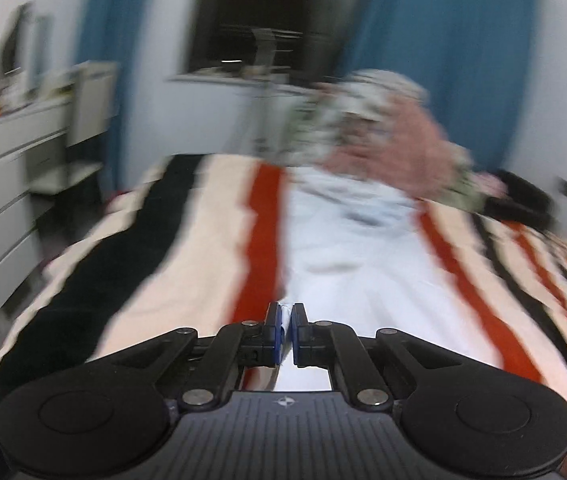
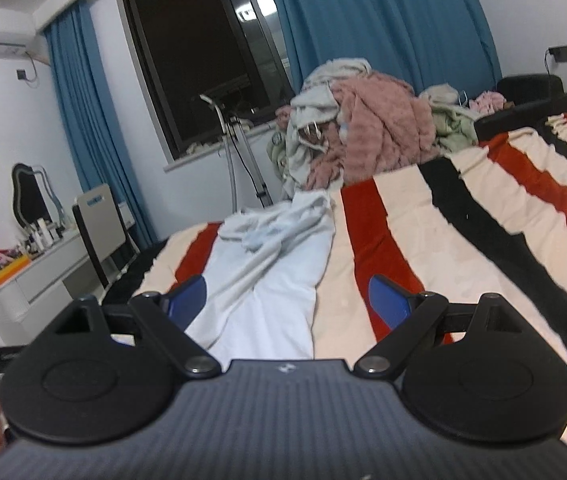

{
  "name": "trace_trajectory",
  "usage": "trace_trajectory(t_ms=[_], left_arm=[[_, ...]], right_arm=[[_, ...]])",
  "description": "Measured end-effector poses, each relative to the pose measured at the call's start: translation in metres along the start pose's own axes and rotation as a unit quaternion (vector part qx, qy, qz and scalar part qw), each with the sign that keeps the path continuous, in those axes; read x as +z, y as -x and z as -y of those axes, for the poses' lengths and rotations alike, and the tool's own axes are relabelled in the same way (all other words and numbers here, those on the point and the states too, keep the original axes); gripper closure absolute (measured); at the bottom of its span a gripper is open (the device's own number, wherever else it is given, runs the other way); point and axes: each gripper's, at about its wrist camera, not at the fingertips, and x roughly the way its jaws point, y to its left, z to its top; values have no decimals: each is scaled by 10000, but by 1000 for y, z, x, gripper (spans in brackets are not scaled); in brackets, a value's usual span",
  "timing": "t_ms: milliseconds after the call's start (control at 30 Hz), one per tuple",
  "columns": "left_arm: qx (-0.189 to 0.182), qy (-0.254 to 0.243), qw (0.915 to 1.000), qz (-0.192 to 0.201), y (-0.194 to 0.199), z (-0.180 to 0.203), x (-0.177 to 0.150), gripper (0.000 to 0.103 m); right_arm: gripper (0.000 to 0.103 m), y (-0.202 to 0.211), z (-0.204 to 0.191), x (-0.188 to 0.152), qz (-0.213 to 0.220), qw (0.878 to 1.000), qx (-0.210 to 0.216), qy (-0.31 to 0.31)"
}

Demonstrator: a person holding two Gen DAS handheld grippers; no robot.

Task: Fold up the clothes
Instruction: 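Grasp the shirt edge with the left gripper and fold it inward, release, then withdraw both open grippers from the folded shirt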

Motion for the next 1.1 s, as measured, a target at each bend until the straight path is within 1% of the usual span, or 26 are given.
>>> trace_trajectory(t_ms=[100,200,233,333,400,467,500,533,600,667,733,767,800,867,933,1000,1100], left_arm=[[-545,-549,9970,-4,15,38,-8,98],[-1088,-1094,9880,-8,31,75,-17,98],[-1192,-1185,9856,-164,27,87,-24,98],[-1291,-1274,9796,-865,-3,108,-50,98],[-1278,-1276,9765,-1179,-22,112,-63,98],[-1286,-1198,9763,-1264,-27,109,-65,96],[-1291,-1156,9763,-1298,-30,107,-65,87],[-1315,-1077,9772,-1269,-28,102,-63,82],[-1369,-906,9793,-1185,-24,92,-57,51],[-1343,-814,9822,-1027,-19,84,-45,37],[-1319,-799,9849,-781,-7,79,-31,30],[-1301,-800,9863,-624,-4,76,-22,23],[-1281,-801,9874,-463,-2,73,-14,19],[-1189,-902,9886,-179,2,72,4,17],[-931,-1032,9903,49,-3,71,18,13],[-723,-1035,9918,194,-13,64,27,12],[-507,-870,9946,254,-24,49,29,11]], right_arm=[[13,6,8,10,178,9997,-159,8],[13,8,15,13,242,9994,-259,-47],[13,8,17,13,231,9994,-260,-81],[13,6,20,12,166,9995,-220,-133],[13,5,19,10,114,9997,-185,-99],[13,3,16,8,68,9999,-159,-2],[13,2,15,7,50,9999,-146,26],[13,2,14,7,35,9999,-134,43],[13,2,13,6,24,9999,-101,44],[13,2,12,5,24,10000,-75,37],[14,2,12,4,32,10000,-73,36],[14,2,11,4,41,10000,-80,40],[14,2,11,3,62,9999,-95,53],[14,2,9,2,93,9999,-117,72],[13,1,7,1,105,9998,-131,87],[14,-1,5,-2,80,9998,-140,117],[14,-5,-1,-6,23,9997,-111,236]])
